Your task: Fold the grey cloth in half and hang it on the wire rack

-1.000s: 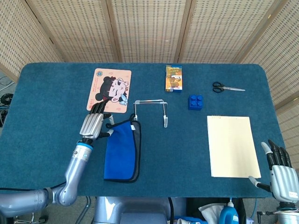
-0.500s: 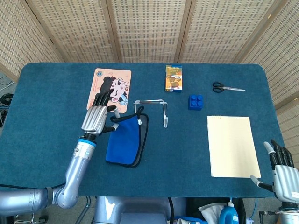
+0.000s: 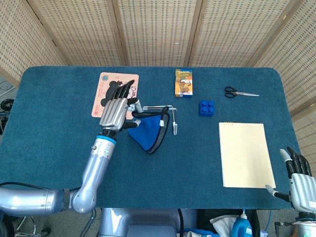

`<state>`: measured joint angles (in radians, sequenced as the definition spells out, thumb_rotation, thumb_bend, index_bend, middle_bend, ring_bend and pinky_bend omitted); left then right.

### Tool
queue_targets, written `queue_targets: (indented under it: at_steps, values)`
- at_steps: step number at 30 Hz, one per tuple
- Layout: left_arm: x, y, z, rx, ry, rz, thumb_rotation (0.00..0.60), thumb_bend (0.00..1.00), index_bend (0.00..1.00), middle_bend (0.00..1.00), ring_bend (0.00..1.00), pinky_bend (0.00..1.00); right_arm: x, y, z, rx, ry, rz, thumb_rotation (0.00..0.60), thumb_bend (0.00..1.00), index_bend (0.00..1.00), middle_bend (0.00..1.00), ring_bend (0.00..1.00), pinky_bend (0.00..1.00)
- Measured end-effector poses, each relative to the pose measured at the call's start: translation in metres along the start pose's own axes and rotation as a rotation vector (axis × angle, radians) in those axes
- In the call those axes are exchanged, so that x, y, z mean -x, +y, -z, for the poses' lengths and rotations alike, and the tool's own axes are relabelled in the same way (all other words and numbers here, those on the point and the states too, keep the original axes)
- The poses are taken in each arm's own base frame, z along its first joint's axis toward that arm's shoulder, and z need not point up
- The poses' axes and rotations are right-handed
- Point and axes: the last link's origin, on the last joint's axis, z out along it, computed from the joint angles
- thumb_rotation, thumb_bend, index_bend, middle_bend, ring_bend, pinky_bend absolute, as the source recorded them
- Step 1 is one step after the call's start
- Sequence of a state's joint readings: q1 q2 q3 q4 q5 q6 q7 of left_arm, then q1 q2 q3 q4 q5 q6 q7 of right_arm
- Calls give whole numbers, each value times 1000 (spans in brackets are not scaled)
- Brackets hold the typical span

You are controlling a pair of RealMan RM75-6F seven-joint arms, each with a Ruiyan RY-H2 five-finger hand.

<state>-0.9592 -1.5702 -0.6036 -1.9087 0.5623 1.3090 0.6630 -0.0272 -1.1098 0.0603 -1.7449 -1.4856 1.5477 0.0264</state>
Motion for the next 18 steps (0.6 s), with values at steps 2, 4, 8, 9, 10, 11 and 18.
queue_targets:
  at_steps: [2, 4, 8, 9, 10, 11, 18]
  values:
    - [-2, 11, -5, 2, 8, -4, 600, 537, 874, 0, 0, 0, 1, 0, -1, 2, -5, 1, 600, 0, 0, 0, 0, 0]
    - [-3, 22, -9, -7, 11, 4, 600, 537, 875, 0, 0, 0, 2, 1, -2, 5, -10, 1, 600, 0, 0, 0, 0, 0]
    - [-4, 39, -17, -34, 12, 32, 600, 535, 879, 0, 0, 0, 3, 3, -4, 14, -17, -1, 600, 0, 0, 0, 0, 0]
    - [-5, 44, -20, -42, 14, 39, 600, 536, 881, 0, 0, 0, 3, 3, -4, 16, -18, -2, 600, 0, 0, 0, 0, 0]
    - [-5, 48, -22, -49, 18, 43, 600, 537, 882, 0, 0, 0, 4, 4, -5, 19, -19, -3, 600, 0, 0, 0, 0, 0]
    - [-5, 52, -23, -54, 22, 47, 600, 537, 883, 0, 0, 0, 4, 4, -5, 21, -20, -3, 600, 0, 0, 0, 0, 0]
    - [-1, 75, -36, -111, 50, 60, 600, 536, 885, 0, 0, 0, 5, 7, -8, 28, -30, -7, 600, 0, 0, 0, 0, 0]
